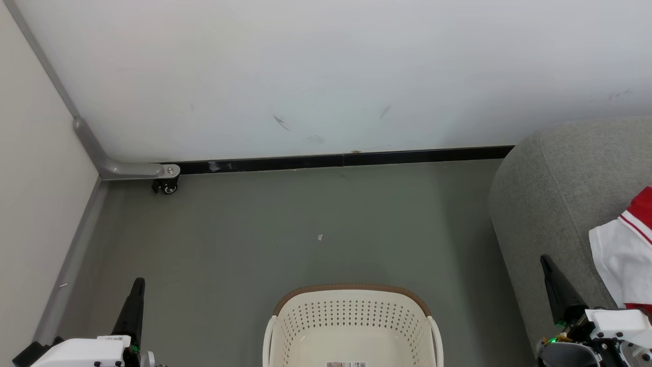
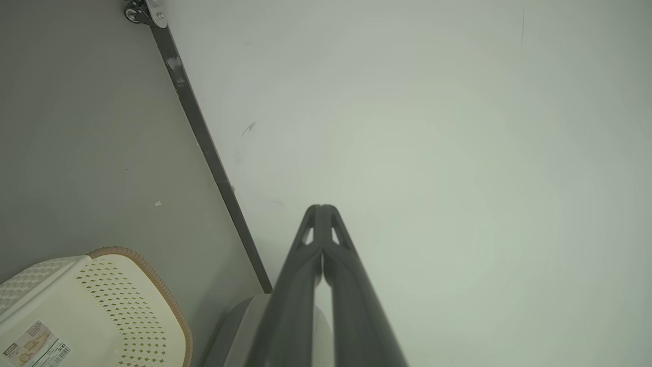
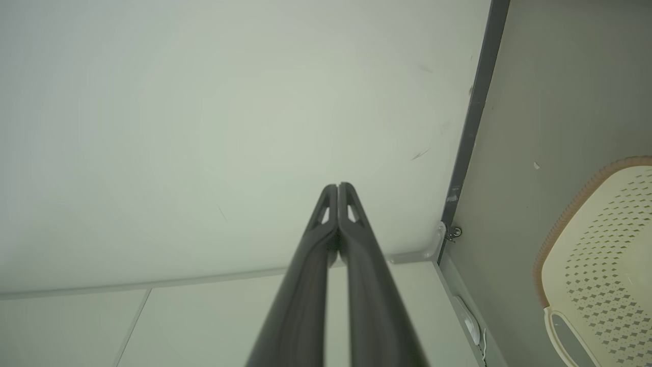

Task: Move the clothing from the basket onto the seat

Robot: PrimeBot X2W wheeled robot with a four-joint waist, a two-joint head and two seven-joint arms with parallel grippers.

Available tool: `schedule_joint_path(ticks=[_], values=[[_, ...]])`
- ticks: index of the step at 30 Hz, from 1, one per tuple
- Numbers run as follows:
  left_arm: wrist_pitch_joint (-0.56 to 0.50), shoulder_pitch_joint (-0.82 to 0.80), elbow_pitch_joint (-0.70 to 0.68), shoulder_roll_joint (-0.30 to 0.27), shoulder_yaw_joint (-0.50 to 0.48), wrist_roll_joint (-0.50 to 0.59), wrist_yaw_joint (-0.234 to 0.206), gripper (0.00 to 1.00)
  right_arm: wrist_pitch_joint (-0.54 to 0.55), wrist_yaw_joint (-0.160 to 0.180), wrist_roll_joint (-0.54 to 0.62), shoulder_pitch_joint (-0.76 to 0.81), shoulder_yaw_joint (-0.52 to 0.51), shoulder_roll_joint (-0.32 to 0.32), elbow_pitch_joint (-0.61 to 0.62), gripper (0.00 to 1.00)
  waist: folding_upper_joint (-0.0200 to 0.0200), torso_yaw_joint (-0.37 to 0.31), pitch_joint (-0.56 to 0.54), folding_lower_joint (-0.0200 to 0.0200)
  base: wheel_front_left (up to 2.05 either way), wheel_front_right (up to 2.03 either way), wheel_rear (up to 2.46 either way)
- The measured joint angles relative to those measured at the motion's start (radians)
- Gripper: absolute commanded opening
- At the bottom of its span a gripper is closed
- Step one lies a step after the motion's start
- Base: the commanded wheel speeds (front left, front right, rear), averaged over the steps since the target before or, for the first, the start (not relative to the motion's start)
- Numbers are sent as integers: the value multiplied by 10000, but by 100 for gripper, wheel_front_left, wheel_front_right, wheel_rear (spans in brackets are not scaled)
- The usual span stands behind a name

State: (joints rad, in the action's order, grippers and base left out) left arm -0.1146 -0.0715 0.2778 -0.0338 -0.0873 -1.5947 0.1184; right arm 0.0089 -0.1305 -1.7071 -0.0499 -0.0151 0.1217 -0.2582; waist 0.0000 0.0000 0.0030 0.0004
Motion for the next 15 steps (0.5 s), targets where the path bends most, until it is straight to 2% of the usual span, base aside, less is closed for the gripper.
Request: schedule_joint_path(ticks=[15], values=[[0, 0, -6, 0, 4, -2, 0, 0, 2, 0, 12, -1, -25, -12, -6, 0, 0, 0, 1, 0, 0, 0, 0]])
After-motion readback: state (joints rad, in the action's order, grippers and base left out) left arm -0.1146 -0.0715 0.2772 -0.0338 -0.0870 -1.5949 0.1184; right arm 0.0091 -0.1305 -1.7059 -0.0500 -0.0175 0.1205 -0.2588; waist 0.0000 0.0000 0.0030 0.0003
